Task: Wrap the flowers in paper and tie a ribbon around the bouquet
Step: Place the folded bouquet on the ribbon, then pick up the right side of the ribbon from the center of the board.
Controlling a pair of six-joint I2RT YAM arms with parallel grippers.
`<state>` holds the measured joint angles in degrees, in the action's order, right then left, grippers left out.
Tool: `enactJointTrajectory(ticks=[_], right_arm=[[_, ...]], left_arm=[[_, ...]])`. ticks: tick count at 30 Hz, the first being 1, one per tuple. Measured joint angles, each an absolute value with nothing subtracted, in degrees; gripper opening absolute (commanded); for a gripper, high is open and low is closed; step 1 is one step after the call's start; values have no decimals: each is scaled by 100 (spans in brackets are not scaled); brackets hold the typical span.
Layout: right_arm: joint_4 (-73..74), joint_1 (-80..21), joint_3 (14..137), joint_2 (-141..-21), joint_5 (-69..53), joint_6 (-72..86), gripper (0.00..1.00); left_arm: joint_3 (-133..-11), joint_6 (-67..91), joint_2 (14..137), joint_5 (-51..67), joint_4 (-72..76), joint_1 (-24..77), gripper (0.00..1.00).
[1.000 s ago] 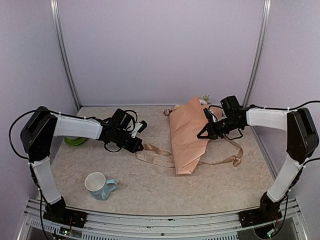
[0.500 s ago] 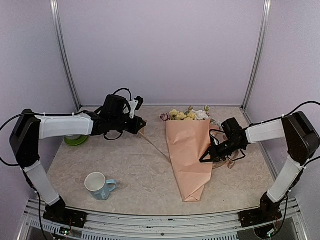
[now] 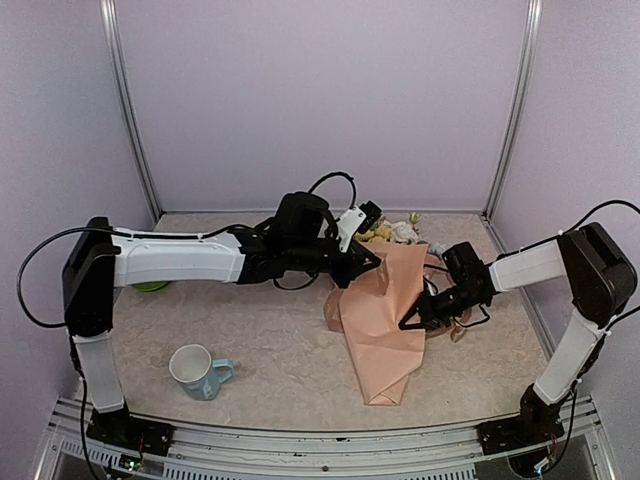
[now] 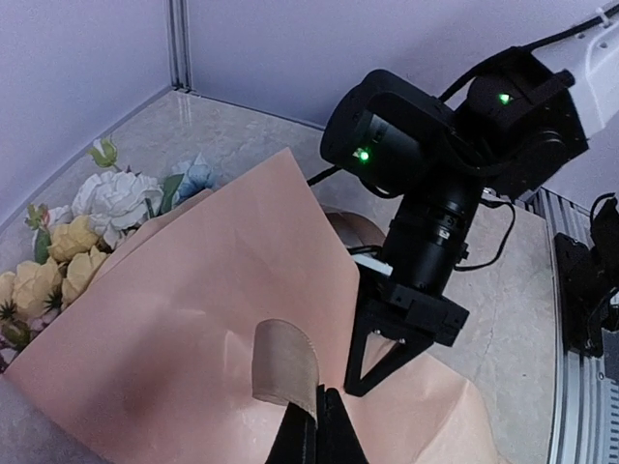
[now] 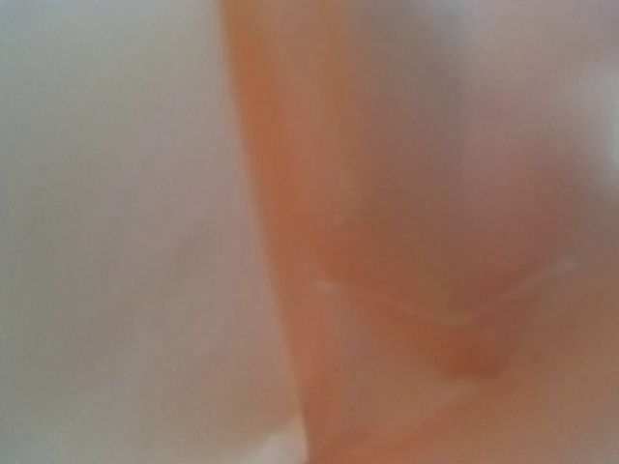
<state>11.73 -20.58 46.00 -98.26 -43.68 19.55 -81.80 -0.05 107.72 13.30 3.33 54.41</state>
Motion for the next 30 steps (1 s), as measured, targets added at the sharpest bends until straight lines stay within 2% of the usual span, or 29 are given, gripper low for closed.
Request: enactJointTrajectory(ticks=[6, 11, 14, 17, 20, 21, 26, 30], right_arm=[[1151, -2062, 4571, -9760, -4200, 2078, 9], [1245, -2062, 4556, -9583, -3955, 2191, 24], [1393, -2062, 4556, -9376, -3667, 2279, 32], [1789, -2034, 4659, -8943, -3111, 2320, 44], [2176, -1852, 4925, -8486, -2366, 2355, 64], [2272, -1728, 5033, -8355, -2036, 2340, 68], [2506, -945, 5310, -8409, -644, 2255, 72], [2722, -727, 5339, -9083, 16, 2187, 69]], left_arm=[[-10071, 349, 12846, 1752, -49, 5459, 0], [-10394, 862, 13880, 1890, -325, 5424, 0], [-10525, 1002, 14079, 2060, -322, 5408, 0], [-10746, 1028, 14086, 2084, -445, 5413, 0], [-10768, 1028, 14094, 2086, -489, 5413, 0], [-10766, 1028, 14105, 2088, -513, 5413, 0], [-10750, 1020, 14110, 2123, -543, 5413, 0], [-10739, 998, 14110, 2132, -541, 5413, 0]])
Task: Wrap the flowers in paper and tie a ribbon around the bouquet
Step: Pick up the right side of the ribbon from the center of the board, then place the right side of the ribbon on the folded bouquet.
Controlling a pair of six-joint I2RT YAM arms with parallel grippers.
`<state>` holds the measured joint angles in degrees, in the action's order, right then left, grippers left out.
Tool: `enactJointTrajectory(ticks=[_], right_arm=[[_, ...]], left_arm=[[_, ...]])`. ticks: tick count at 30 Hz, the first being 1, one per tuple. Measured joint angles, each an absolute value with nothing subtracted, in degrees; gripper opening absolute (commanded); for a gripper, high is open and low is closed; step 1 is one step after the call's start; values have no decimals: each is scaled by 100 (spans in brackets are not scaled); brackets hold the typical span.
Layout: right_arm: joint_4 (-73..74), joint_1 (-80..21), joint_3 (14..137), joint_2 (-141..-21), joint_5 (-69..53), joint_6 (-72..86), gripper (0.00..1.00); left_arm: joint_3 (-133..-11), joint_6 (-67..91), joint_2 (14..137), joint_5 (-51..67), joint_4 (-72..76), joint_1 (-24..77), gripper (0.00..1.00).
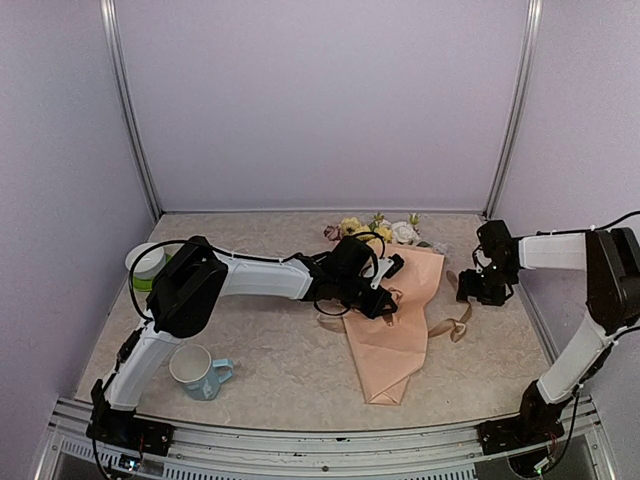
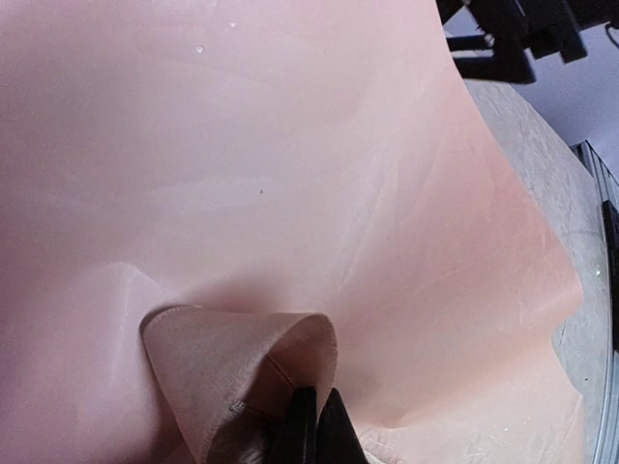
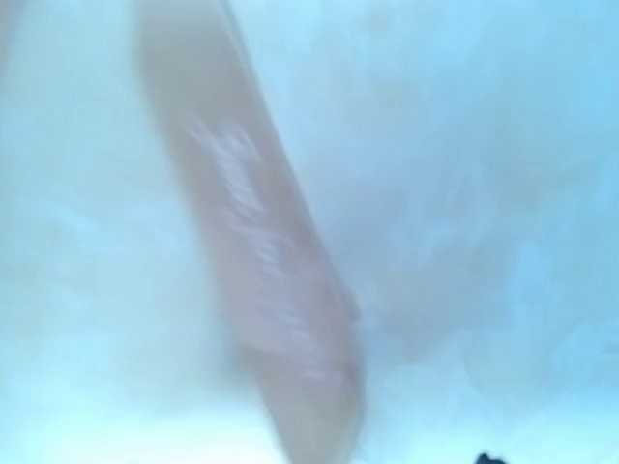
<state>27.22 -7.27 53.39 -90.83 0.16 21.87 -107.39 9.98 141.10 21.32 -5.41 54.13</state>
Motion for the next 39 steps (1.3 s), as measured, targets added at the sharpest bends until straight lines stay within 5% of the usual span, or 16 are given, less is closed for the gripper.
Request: enactJointTrajectory(ticks=[2, 4, 7, 13, 21, 27, 33, 39], right_arm=[[2751, -727, 5304, -9382, 143, 2147, 55], [2762, -729, 5247, -9568, 224, 2080, 25], [2698, -718, 5245, -9590, 314, 2021, 0], [2805, -381, 5264, -9319, 464, 1881, 0], [2995, 51, 6329, -7269, 934, 1433, 0], [1929, -491, 6130, -6160, -1066, 1094, 0], [104, -2539, 5103, -6984, -3391, 1518, 0], [-1846, -2670, 4246, -8095, -3817, 2847, 0]], left_arm=[[-10733, 991, 14110, 2143, -541, 5413, 0], [-10731, 985, 14110, 2150, -543, 5413, 0], [-10728, 976, 14110, 2161, -543, 5413, 0], [-10674, 934, 14108, 2165, -539, 5413, 0], [-10667, 871, 14108, 2163, -537, 5413, 0], [-10549, 884, 14097, 2263, -370, 5369, 0], [-10237, 1013, 13976, 2477, -84, 5242, 0], [-9164, 1573, 13480, 2797, 794, 5028, 0]])
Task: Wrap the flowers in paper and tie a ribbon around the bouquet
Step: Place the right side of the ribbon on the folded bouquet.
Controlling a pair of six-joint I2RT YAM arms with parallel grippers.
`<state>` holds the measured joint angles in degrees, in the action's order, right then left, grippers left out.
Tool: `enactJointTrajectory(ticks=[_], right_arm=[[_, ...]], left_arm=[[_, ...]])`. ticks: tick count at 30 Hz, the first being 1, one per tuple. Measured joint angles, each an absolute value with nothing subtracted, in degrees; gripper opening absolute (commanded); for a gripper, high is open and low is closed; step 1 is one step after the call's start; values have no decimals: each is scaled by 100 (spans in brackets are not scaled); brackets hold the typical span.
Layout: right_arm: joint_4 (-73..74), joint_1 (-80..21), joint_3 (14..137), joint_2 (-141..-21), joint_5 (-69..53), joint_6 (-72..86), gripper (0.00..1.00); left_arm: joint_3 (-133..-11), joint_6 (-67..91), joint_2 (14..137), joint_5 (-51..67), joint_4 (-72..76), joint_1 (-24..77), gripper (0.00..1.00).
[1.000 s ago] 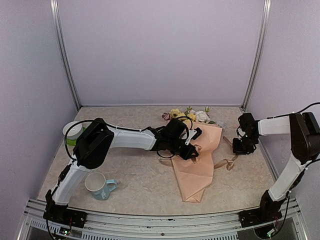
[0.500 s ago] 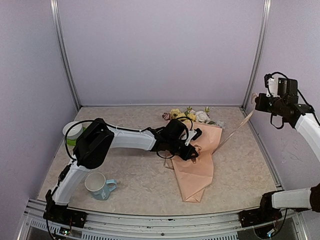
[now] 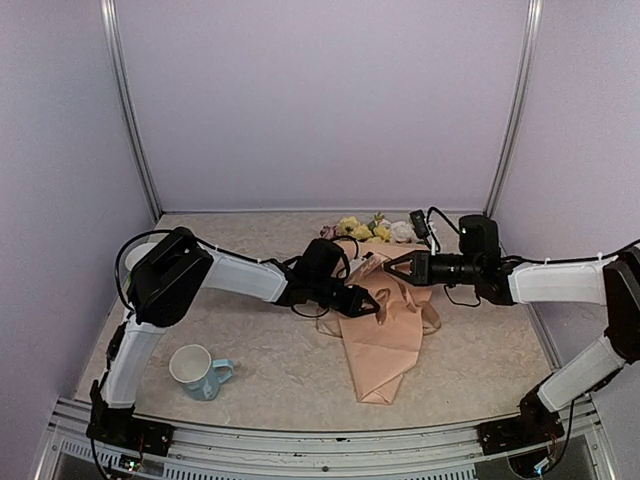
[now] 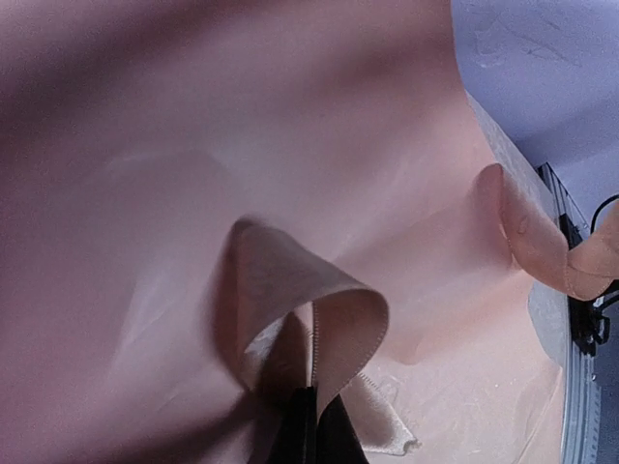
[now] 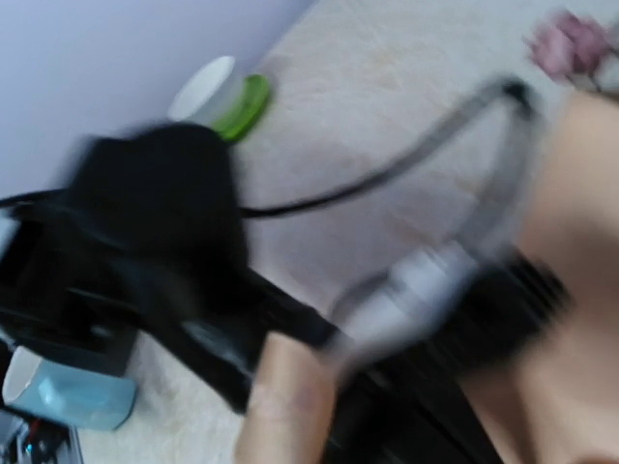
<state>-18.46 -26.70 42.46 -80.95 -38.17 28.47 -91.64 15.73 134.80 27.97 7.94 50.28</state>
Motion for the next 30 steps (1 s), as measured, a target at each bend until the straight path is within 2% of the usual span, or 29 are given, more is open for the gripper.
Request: enactJointTrajectory(ticks=[8, 15, 21, 27, 30], right_arm=[[-2895, -2493, 4108, -9673, -3634, 3887, 0], [-2696, -2338, 4663, -10466, -3544, 4010, 0], [-2211, -2410, 5341, -10853, -3546, 3468, 0], [-2274, -2764, 5356, -10958, -4602, 2936, 0], [-2246, -2853, 5306, -10914, -4869, 2696, 10]], left_arm=[[-8342, 2386, 13087, 3026, 1726, 4753, 0], [-7214, 2657, 11607, 2593, 1765, 4777, 0], [-7607, 1704, 10770, 2620, 1382, 5221, 0], [-7926, 825, 10750, 3208, 1472, 5872, 0], [-7935, 593, 10759, 3293, 1581, 5802, 0]])
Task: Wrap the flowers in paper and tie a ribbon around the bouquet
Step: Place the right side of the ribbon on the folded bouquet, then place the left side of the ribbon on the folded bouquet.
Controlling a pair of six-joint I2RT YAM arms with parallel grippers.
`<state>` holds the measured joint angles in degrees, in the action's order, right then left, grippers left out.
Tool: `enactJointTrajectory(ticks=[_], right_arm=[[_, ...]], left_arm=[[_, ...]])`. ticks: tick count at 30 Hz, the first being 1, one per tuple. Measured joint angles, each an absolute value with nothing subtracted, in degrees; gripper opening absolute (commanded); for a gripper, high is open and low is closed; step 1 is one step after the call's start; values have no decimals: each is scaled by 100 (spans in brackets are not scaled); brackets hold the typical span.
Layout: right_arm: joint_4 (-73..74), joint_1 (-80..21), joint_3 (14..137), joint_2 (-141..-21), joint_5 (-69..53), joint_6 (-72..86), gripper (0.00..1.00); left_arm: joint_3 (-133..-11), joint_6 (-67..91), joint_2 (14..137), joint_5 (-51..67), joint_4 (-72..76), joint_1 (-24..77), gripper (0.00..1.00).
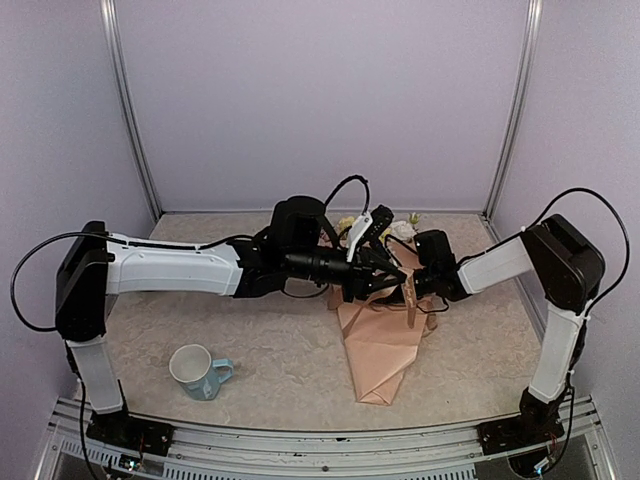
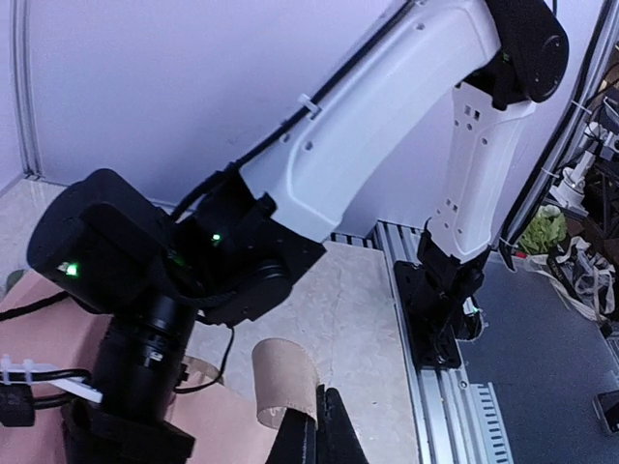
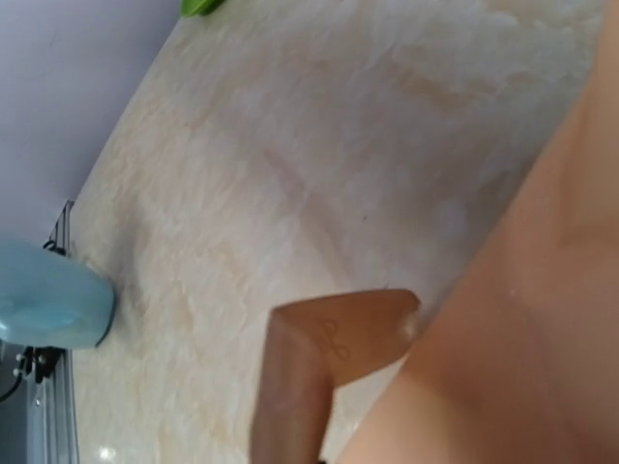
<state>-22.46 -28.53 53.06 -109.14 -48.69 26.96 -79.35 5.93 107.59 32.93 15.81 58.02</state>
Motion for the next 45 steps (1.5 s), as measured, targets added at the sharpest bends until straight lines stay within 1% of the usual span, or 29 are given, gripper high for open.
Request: enactJointTrajectory(ticks=[4, 6, 10, 18, 21, 26, 33, 38, 45], right_arm=[[-2174, -2803, 5258, -10798, -4974, 2576, 18], [-2259, -2759, 5172, -10713, -5087, 2689, 19], [-2287, -2720, 5118, -10659, -5166, 2836, 30], [-2198, -2718, 5070, -10648, -5074, 2939, 38], [-2196, -2709, 4960, -10584, -5004, 2965, 40], [-2169, -2578, 4724, -10361, -4836, 2969, 40], [-2047, -2373, 4672, -10206, -4652, 2967, 39], [-1855, -2303, 4556, -9850, -4589, 2941, 39], [-1621, -2036, 4386, -9640, -4491, 2864, 46]], left_arm=[[-7975, 633, 10860, 3253, 1896, 5579, 0], [-7839, 770, 10886, 3188, 2246, 5441, 0], [-7623, 1063, 11008, 3039, 2740, 5172, 0], [-7585, 2307, 11834, 2733, 3835, 4628, 0], [-7762, 2628, 12237, 2650, 3850, 4508, 0], [-8005, 2882, 12702, 2633, 3638, 4582, 0], [-8219, 2939, 12759, 2626, 3194, 4849, 0], [-8473, 2910, 12776, 2477, 2735, 4991, 0], [-8547, 2821, 12811, 2333, 2338, 4987, 0]])
